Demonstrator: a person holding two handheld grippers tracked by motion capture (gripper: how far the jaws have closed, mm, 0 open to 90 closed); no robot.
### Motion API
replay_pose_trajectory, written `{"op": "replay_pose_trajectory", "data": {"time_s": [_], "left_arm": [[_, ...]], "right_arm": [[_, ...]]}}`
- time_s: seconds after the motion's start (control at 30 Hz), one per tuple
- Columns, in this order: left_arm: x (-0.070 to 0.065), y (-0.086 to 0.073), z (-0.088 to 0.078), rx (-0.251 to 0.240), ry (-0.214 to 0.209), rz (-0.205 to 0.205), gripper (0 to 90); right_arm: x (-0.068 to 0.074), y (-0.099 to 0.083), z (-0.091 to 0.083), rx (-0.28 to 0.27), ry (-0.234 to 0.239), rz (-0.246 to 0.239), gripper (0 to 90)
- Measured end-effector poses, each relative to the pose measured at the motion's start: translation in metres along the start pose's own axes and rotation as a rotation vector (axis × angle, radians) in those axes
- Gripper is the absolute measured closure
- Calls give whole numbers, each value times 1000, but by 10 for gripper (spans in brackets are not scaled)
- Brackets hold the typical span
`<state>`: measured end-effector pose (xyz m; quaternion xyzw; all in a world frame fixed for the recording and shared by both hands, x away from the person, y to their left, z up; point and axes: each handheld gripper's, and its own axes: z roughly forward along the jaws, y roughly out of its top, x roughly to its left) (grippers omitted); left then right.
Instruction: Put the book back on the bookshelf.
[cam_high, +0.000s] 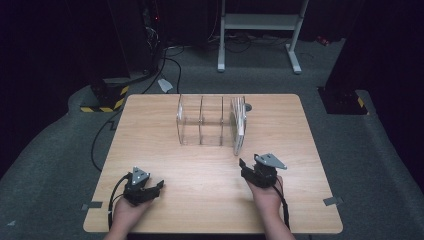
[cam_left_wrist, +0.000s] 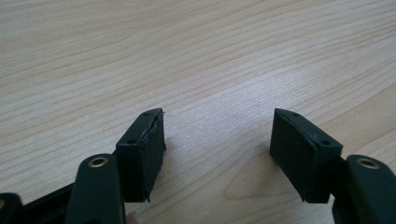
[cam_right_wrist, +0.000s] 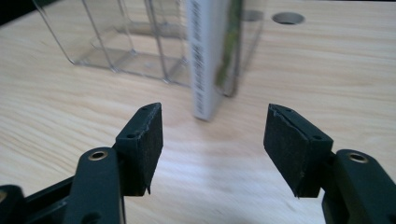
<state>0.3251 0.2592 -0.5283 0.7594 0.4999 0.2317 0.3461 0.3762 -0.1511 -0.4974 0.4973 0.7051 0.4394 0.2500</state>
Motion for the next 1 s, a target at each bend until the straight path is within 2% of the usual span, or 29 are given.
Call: {"op": "replay_pose_trajectory", "data": {"time_s": [0.07, 0.23, 0.33, 0.37, 0.47, 0.5, 0.6, 0.7, 1.0], "left_arm": [[0, 0, 0, 1, 1, -1, 348], [0, 0, 0, 1, -2, -1, 344], [0, 0, 0, 0, -2, 0, 342], [0, 0, 0, 1, -2, 0, 341], [0, 1, 1, 2, -5, 4, 330], [0, 1, 1, 3, -6, 5, 327], [0, 1, 1, 3, -9, 7, 323], [-1, 1, 1, 4, -9, 6, 322], [-1, 1, 1, 5, -3, 1, 322]], "right_arm": [[-10, -7, -4, 21, -19, -15, 374], [-37, -24, -18, 69, -67, -4, 374], [-53, -34, -25, 120, -105, -13, 372], [-58, -37, -27, 153, -116, -13, 369], [-71, -40, -32, 208, -118, -23, 344], [-74, -41, -33, 235, -98, -27, 312], [-74, -43, -37, 244, -84, -63, 288], [-71, -44, -37, 250, -87, -62, 258], [-70, -43, -35, 249, -90, -56, 259]]}}
